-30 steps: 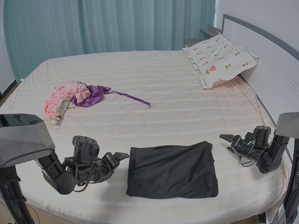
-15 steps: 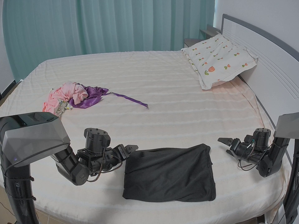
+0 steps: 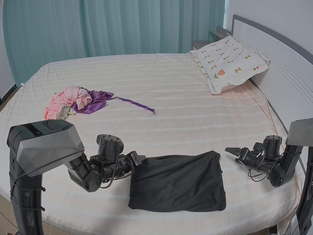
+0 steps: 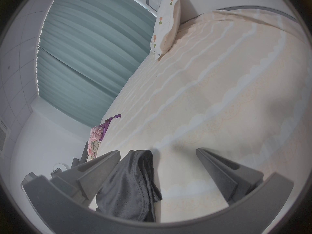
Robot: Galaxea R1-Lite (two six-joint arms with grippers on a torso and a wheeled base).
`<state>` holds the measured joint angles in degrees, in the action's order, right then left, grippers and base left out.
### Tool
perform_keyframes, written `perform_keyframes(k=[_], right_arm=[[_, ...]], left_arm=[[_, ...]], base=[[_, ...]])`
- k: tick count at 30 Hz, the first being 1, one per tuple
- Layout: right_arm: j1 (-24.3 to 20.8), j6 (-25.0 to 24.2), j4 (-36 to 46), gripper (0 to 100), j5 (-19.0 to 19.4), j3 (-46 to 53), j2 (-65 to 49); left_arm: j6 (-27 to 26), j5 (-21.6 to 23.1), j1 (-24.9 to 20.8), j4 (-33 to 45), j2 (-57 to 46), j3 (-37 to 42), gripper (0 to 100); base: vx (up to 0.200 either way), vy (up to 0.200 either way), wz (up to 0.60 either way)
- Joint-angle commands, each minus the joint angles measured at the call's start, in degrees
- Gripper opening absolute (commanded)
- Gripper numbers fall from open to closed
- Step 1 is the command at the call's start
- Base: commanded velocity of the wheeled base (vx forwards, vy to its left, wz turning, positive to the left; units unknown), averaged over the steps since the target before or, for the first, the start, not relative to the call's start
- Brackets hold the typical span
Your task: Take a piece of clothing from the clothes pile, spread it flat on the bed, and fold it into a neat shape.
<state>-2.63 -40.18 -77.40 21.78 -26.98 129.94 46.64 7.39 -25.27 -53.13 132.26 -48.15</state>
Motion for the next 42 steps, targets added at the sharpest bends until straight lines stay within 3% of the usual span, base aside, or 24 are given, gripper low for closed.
perform_keyframes(k=[1,5,10,14,16,29,37,38,42], right_arm=[[-0.18,0.28,1.11,100,0.1,-0.53,-1.53],[-0.18,1.16,3.13,100,-0.08,1.31,-2.41],[-0.62,2.04,2.43,100,0.36,11.6,-5.75],[-2.82,2.83,-0.03,100,0.45,17.66,-5.57],[-5.1,5.55,-1.44,100,0.63,21.35,-5.57],[-14.51,5.73,-7.5,100,0.28,24.69,-0.04],[-16.35,4.94,-9.97,100,-0.16,26.98,-0.74],[-16.35,4.85,-9.7,0,-0.25,26.98,-1.09],[-16.53,4.85,-7.68,0,-0.25,26.98,-2.41]], left_arm=[[0.2,-0.44,0.05,-0.75,0.46,-0.27,0],[1.26,-0.8,0.13,-2.51,0.55,-0.19,0],[2.93,-0.88,0.31,-4.97,0.63,0.25,0],[2.93,-0.97,0.49,-5.06,0.46,0.52,0],[2.93,-0.97,0.75,-5.06,0.46,0.52,0],[2.93,-2.99,0.84,-7.08,0.81,1.22,0],[2.84,-2.99,0.75,-7.69,0.99,1.57,0],[2.84,-2.99,0.66,-7.69,0.99,1.57,0],[2.84,-2.99,0.75,-7.69,1.07,1.57,0]], base=[[0.0,0.0,0.0],[0.0,0.0,0.0],[0.0,0.0,0.0],[0.0,0.0,0.0],[0.0,0.0,0.0],[0.0,0.0,0.0],[0.0,0.0,0.0],[0.0,0.0,0.0],[0.0,0.0,0.0]])
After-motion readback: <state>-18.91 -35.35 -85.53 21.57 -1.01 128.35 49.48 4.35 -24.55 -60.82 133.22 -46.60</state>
